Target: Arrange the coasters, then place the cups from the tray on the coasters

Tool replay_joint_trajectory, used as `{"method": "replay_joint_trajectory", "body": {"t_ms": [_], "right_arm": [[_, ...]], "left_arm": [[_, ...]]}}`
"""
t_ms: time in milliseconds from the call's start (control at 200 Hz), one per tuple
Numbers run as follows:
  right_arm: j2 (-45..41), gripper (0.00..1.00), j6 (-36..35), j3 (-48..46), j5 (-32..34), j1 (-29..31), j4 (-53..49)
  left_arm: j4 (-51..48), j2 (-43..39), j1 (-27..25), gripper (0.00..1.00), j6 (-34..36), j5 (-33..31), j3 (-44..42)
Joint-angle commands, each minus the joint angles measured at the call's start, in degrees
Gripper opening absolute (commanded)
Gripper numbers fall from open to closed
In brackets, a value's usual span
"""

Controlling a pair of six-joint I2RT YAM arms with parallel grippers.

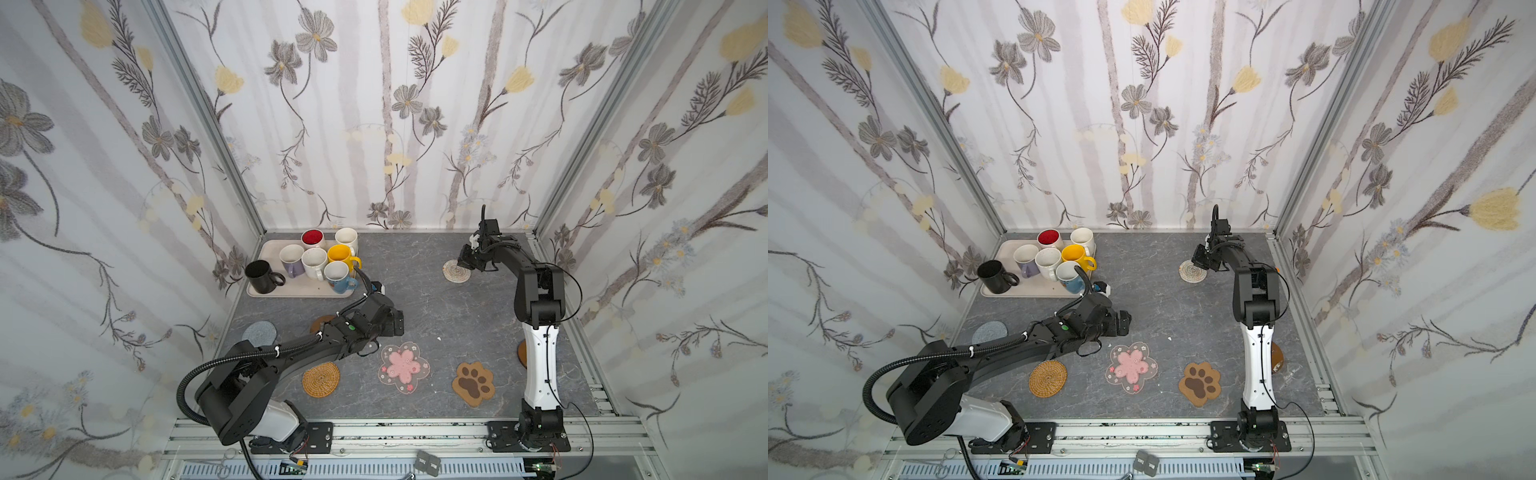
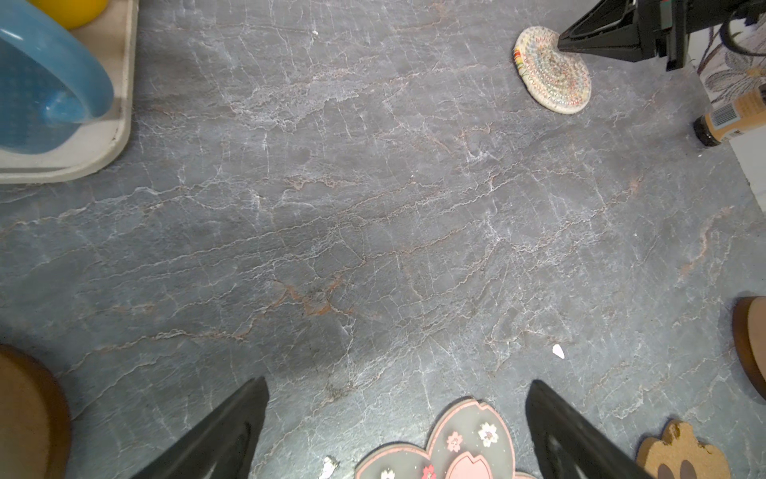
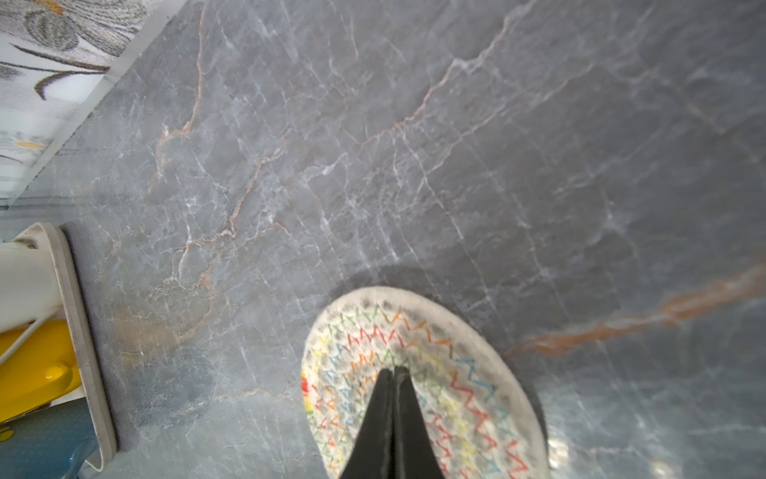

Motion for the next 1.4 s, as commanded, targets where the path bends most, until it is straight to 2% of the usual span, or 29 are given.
{"method": "replay_joint_trajectory", "body": {"t_ms": [0,95,210,430,640,854,1194,1349,1394], "right_arm": [[0.6,0.06,0.8,1.7,-1.4,-0.1,0.6],[-0.5,0.16,0.2,1.7,-1.5,-0.2,0.7],[-3.4,0.21,-0.7,-0.3,-1.5,-0.1,0.4],[-10.5,0.31,-0.1,-12.0,0.2,1.1,5.4],[-10.0,0.21,4.0,-16.2,0.1,2.3,9.8],[-7.0,0.15,9.5,-15.0,-2.4,2.8,14.6],[-1.3,0.13,13.7,-8.7,-4.8,4.7,16.6],[0.8,0.13,15.6,-4.7,-6.1,5.5,17.5],[0.8,0.13,16.3,-4.4,-6.8,5.6,18.8]], "left_arm": [[-1.1,-0.4,-0.1,1.00,0.3,-0.7,0.8],[-1.9,-0.6,-0.1,1.00,0.7,-1.0,1.4],[-2.6,-0.7,0.0,1.00,1.3,-0.8,2.4],[-3.4,-2.5,0.1,1.00,2.5,-1.0,2.1],[-3.6,-5.8,0.1,1.00,2.1,-0.8,-0.5],[-3.7,-8.9,0.2,1.00,1.1,-0.7,-3.0],[-4.6,-10.0,0.4,1.00,1.1,-0.8,-4.9],[-6.2,-12.3,0.4,1.00,3.3,0.2,-4.7],[-6.9,-12.5,0.6,0.97,4.1,1.1,-4.4]]}}
